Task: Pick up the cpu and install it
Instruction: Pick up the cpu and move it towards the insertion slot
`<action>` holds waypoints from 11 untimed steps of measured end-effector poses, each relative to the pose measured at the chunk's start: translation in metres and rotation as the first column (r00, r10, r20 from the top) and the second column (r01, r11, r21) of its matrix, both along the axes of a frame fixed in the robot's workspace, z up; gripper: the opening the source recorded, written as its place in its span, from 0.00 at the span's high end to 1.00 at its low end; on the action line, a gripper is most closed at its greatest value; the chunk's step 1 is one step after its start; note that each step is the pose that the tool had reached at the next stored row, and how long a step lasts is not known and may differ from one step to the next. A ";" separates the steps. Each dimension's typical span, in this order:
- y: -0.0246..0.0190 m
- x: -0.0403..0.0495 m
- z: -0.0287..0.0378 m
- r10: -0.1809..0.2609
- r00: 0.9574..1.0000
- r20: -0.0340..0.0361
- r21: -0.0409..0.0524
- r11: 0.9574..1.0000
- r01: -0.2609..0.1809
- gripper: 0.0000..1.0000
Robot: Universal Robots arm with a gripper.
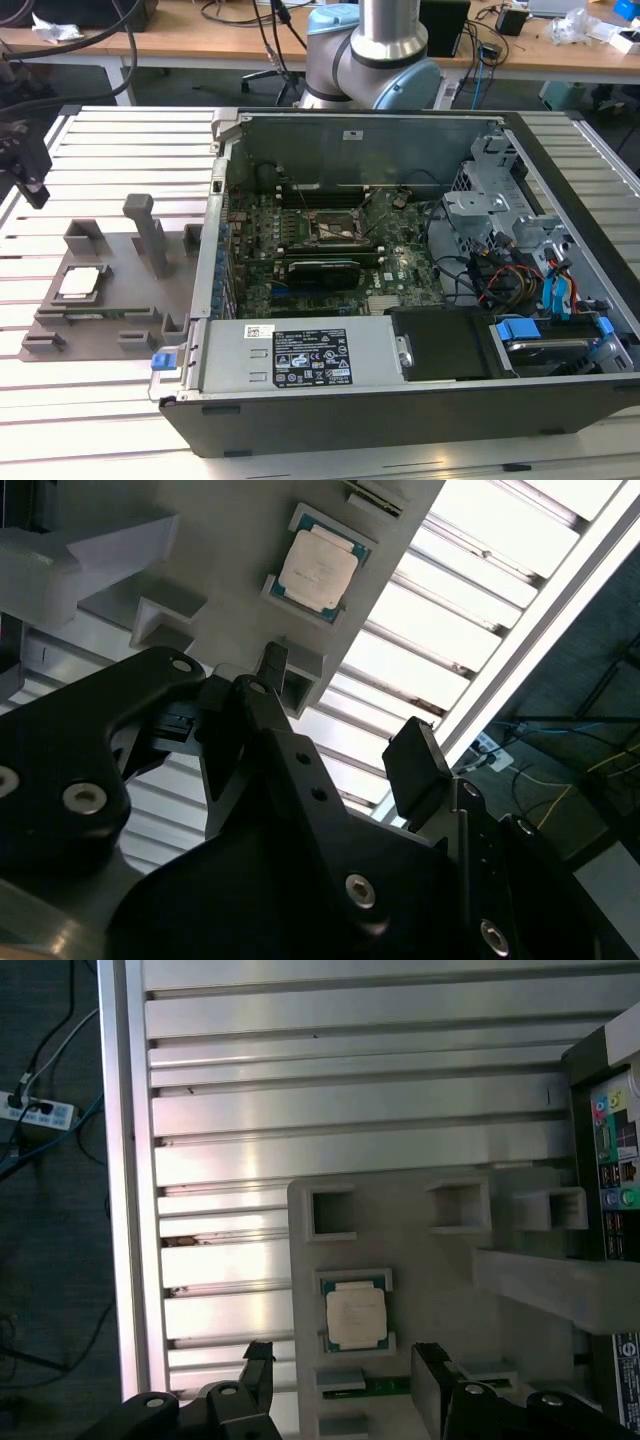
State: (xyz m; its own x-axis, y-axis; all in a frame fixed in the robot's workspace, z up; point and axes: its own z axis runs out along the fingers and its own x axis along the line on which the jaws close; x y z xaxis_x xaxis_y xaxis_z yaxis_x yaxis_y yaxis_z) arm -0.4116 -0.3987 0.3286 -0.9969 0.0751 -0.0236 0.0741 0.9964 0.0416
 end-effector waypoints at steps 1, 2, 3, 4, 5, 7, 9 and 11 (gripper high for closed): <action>0.0000 0.0000 -0.0004 0.000 1.000 0.000 0.000 1.000 0.000 0.34; 0.0000 0.0000 -0.0008 0.000 1.000 0.000 0.000 1.000 0.000 0.34; 0.0000 0.0000 -0.0014 0.000 1.000 0.000 0.000 1.000 0.000 0.34; 0.0000 0.0000 -0.0018 0.000 1.000 0.000 0.000 1.000 0.000 0.34; 0.0000 0.0000 -0.0023 0.000 1.000 0.000 0.000 1.000 0.000 0.34; 0.0000 0.0000 -0.0039 0.000 1.000 0.000 0.000 1.000 0.000 0.34; 0.0000 0.0000 -0.0054 0.000 1.000 0.000 0.000 1.000 0.000 0.34; 0.0000 0.0000 -0.0065 0.000 1.000 0.000 0.000 1.000 0.000 0.34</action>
State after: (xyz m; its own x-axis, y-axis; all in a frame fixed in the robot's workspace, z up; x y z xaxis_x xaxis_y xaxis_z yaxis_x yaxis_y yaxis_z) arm -0.4116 -0.3987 0.3221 -0.9969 0.0752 -0.0236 0.0742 0.9964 0.0416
